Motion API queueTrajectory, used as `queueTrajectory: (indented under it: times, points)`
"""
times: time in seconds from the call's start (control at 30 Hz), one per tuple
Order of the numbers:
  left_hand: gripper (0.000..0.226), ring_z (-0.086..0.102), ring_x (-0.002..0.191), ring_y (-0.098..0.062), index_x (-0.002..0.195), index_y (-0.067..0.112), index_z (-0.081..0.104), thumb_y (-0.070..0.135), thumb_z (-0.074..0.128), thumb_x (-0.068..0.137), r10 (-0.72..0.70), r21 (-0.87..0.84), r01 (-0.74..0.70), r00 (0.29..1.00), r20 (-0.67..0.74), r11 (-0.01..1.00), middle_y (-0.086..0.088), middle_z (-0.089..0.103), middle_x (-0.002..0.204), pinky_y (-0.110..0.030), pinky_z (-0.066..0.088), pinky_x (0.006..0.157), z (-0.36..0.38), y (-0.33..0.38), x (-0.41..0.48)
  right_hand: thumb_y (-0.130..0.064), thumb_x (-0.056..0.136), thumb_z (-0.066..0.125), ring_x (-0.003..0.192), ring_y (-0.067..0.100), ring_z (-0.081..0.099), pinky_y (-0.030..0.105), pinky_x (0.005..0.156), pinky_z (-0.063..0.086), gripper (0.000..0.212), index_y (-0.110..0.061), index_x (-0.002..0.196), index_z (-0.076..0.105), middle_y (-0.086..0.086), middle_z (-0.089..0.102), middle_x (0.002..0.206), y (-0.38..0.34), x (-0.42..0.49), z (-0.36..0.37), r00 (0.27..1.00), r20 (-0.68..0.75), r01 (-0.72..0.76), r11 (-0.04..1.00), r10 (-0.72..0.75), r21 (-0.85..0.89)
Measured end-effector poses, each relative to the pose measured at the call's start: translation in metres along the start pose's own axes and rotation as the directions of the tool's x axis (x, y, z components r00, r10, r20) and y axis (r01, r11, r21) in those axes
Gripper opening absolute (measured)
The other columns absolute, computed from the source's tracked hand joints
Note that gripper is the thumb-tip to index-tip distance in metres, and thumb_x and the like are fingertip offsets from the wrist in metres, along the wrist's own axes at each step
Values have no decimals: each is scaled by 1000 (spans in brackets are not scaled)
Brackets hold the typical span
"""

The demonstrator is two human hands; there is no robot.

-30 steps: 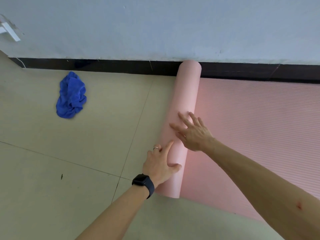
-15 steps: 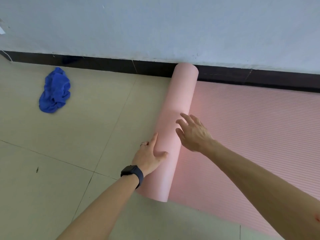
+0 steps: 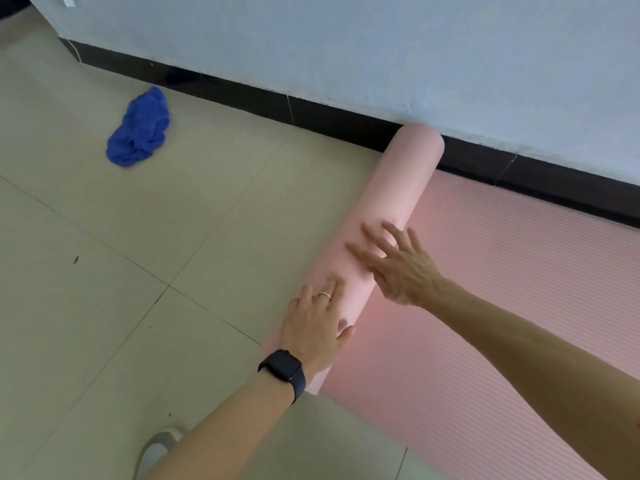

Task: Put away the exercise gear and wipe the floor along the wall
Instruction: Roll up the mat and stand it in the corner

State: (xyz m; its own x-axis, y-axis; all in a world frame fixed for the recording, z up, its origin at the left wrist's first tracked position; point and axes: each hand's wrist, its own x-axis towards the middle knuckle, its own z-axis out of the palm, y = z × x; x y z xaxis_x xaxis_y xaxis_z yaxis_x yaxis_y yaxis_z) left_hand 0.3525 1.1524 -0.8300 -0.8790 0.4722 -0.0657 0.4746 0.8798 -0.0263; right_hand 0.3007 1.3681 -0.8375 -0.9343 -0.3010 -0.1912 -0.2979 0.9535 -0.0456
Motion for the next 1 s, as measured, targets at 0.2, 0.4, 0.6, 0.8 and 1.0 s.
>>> queueTrajectory:
  times: [0.2,0.4,0.6,0.8,1.0]
  points:
    - [66,31,140,-29,153,35,26,53,47,94,-335,-312,349,937,99,883,-6,33,157,-44,35,110,-15,-4,24,-29,91,58,151,37,12,63,114,28,89,-39,157,0,6,-10,167,12,-55,23,995,-9,-97,994,98,58]
    - [73,49,123,-37,145,63,-7,82,29,85,-281,-370,458,852,441,809,-6,31,155,-44,44,98,-7,37,9,-41,99,44,150,42,7,60,119,19,58,-38,154,23,3,1,167,5,-85,15,957,-13,-274,922,288,272]
    - [57,55,107,-33,150,51,14,64,30,96,-178,-210,228,956,232,951,-2,45,141,-39,47,79,-32,90,-2,-50,104,26,152,38,-3,65,119,12,50,-51,153,16,-4,-3,168,14,-88,-8,946,-11,-275,819,325,504]
    - [52,58,115,-23,148,29,36,33,49,98,-106,-519,218,966,237,826,2,59,124,-41,50,92,-37,109,19,-64,100,17,153,27,-13,71,114,14,54,-51,152,13,-8,-11,167,50,-140,16,977,14,-212,955,214,205]
    - [95,28,145,-26,150,53,-9,68,54,80,-26,-580,372,856,517,725,-1,7,165,-45,34,113,-9,147,10,-58,97,31,151,35,13,63,115,24,51,-43,145,35,-1,14,166,72,-201,31,946,-15,-304,903,323,303]
